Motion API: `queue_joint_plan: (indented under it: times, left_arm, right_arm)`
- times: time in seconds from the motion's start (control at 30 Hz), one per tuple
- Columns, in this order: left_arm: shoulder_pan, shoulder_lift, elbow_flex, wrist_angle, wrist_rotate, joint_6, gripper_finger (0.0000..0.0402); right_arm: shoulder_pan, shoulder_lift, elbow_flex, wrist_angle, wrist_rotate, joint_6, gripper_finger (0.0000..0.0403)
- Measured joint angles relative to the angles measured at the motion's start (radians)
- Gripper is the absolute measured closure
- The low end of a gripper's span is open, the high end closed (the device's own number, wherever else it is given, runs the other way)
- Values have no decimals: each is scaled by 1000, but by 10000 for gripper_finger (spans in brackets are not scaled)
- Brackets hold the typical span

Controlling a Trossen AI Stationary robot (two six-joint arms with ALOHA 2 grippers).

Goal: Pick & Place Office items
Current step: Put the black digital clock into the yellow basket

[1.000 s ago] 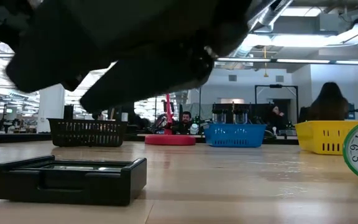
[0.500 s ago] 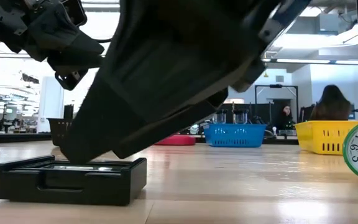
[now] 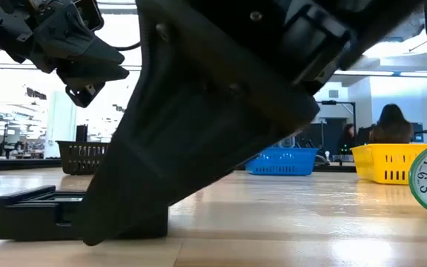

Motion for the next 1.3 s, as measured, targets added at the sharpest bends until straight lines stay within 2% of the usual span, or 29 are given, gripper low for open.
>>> queue_joint_plan:
  times: [0.3, 0.5, 0.63, 0.87, 1.0, 1.3]
  left_arm:
    - [0, 0, 0, 1, 0, 0, 309]
    - [0, 0, 0, 2, 0, 0, 309]
    - [0, 0, 0, 2, 0, 0, 309]
    - [0, 0, 0, 1, 0, 0, 309]
    - [0, 0, 0, 1, 0, 0, 309]
    - [0, 0, 0, 1, 0, 0, 309]
  right_arm:
    - [-17, -7, -2, -3, -36, -7, 154]
    - [-51, -3, 0, -39, -178, 1, 155]
    - [-52, -2, -1, -43, -175, -25, 170]
    - [-36, -2, -3, -48, -160, -177, 232]
    - [-35, -1, -3, -52, -162, -186, 257]
    - [-41, -66, -6, -168, -189, -186, 240]
